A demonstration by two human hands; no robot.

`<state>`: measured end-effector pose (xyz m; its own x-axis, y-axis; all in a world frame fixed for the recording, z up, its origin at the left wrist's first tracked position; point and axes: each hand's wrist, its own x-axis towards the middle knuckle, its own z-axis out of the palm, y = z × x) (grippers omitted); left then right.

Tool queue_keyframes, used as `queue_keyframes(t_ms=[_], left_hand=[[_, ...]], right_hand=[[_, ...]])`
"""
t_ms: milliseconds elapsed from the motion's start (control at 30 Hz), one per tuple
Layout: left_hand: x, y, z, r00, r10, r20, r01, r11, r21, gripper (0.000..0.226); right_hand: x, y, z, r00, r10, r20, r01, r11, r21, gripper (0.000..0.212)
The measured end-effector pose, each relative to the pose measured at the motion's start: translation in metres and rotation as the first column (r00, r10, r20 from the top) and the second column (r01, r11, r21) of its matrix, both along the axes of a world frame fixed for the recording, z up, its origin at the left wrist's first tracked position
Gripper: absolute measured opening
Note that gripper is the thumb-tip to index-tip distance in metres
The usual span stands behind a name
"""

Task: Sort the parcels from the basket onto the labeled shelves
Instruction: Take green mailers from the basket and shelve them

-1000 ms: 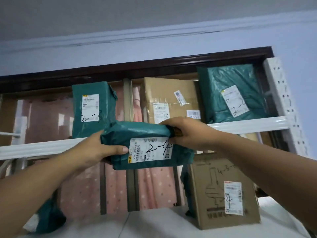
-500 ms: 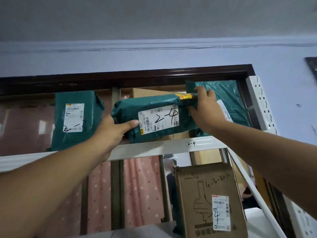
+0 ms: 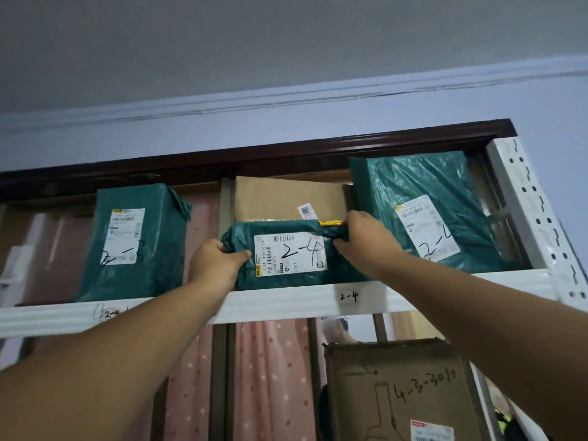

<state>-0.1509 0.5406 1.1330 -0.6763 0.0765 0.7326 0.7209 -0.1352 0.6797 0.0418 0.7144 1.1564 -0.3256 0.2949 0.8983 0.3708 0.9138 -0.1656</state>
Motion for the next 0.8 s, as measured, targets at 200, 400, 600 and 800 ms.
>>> queue_keyframes(t_ms=[200, 400, 600, 800], left_hand=[[0.003, 0.002, 0.001, 0.990, 0.122, -0.064, -0.131, 0.978, -0.162, 0.025], [0.011, 0.006, 0.002, 0.988, 0.150, -0.048, -0.157, 0.962, -0.224, 0.020], [0.029, -0.002, 0.006, 0.984, 0.172, 0.049, -0.162, 0.973, -0.167, 0.057], [0.041, -0.008, 0.007, 0.993, 0.108, 0.036, -0.102, 0.985, -0.141, 0.084]], right_hand=[[-0.001, 0.019, -0.012, 0.952, -0.237, 0.194, 0.197, 0.959, 0.204, 0.051], [-0.003, 0.027, -0.014, 0.956, -0.171, 0.237, 0.153, 0.984, 0.094, 0.079], [0.003, 0.023, -0.016, 0.982, -0.146, 0.124, 0.130, 0.983, 0.129, 0.079], [0.001, 0.013, -0.012, 0.974, -0.199, 0.110, 0.173, 0.962, 0.209, 0.084]])
